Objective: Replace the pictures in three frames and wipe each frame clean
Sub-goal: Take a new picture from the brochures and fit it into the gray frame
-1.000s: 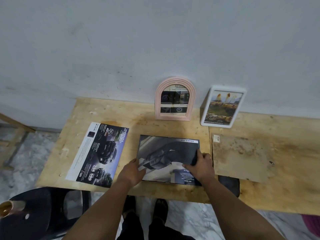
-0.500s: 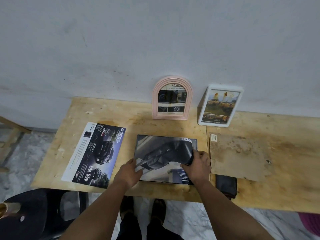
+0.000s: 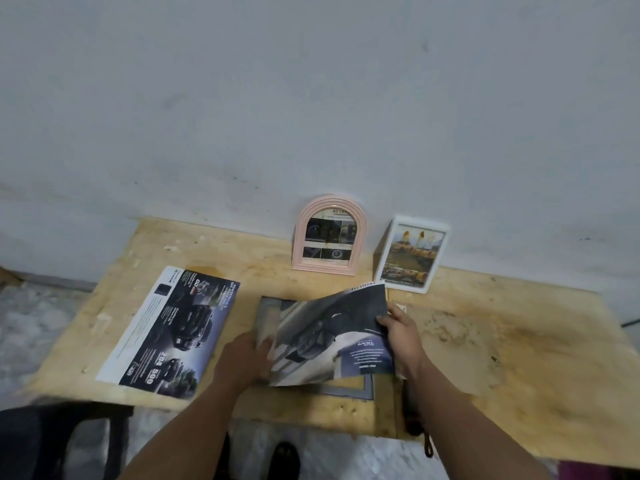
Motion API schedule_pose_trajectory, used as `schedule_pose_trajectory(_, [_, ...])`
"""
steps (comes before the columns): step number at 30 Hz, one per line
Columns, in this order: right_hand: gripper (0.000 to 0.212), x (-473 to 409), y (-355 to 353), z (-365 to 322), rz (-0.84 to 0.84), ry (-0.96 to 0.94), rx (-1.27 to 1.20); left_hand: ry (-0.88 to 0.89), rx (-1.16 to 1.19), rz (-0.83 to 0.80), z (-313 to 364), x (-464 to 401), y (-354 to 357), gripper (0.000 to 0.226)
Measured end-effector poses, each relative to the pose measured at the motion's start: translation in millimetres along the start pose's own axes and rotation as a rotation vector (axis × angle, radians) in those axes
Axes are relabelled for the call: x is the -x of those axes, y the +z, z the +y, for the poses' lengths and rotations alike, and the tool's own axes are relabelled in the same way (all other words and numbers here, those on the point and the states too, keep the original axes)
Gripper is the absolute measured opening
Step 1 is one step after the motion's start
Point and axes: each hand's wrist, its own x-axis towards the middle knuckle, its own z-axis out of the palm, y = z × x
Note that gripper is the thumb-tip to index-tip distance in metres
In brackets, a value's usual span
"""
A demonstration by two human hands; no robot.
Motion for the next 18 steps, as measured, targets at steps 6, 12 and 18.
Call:
schedule_pose_trajectory(6, [0.038, -8.7, 28.4, -72.0, -0.29, 0.073, -0.264, -0.194, 0.663, -0.138, 36.5, 1.5, -35.4, 0.033])
schedule_pose_trajectory(12, [0.041, 2.1, 114.0, -115.8, -0.576, 0.105, -0.328, -0.259, 0.986, -0.171, 29.1, 10.5, -66.3, 0.074])
schedule_pose_trajectory(18, [0.042, 5.4, 195.4, -132.3, -0.702, 0.111, -0.287, -0.204, 1.325, -0.026, 4.4, 18.3, -105.0, 0.07])
